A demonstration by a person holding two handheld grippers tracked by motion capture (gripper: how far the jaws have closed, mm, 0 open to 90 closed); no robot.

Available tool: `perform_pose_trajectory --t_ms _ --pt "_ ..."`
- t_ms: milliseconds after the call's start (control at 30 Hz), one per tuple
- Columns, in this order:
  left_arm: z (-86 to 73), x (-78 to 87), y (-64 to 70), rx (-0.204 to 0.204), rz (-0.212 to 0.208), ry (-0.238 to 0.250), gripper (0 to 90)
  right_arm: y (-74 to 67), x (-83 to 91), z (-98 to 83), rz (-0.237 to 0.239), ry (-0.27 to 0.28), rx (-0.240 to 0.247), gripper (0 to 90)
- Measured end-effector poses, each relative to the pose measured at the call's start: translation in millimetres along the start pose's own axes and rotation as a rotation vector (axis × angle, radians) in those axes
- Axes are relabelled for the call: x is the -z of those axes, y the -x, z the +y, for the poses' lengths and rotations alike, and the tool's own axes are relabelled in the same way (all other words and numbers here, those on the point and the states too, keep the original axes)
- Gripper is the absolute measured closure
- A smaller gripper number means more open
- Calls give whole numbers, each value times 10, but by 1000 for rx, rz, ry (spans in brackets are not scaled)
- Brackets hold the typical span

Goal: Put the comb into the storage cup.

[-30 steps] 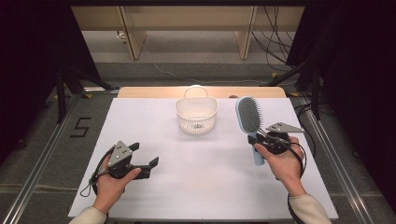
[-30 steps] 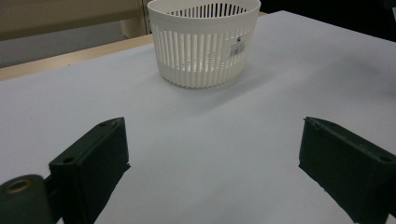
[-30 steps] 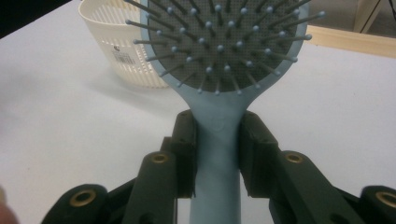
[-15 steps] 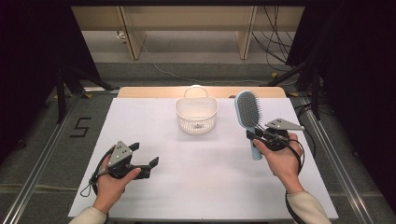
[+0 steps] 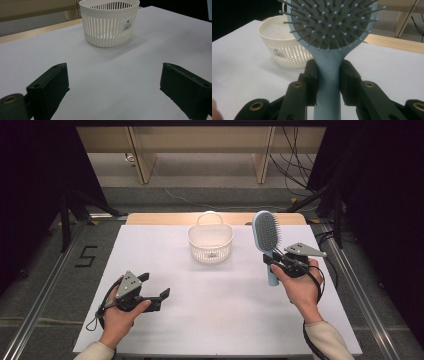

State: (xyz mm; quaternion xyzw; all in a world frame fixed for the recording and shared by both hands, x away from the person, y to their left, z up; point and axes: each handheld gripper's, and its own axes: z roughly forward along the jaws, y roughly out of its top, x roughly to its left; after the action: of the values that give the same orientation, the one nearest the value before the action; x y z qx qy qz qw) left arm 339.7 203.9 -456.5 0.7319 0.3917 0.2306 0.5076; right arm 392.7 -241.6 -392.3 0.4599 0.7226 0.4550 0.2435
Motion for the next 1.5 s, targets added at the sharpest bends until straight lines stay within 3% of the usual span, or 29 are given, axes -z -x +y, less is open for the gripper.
perform_pose_trajectory --t_ms 1500 --pt "5 -2 4 -2 -2 4 80 -1 -83 85 3 44 -13 705"
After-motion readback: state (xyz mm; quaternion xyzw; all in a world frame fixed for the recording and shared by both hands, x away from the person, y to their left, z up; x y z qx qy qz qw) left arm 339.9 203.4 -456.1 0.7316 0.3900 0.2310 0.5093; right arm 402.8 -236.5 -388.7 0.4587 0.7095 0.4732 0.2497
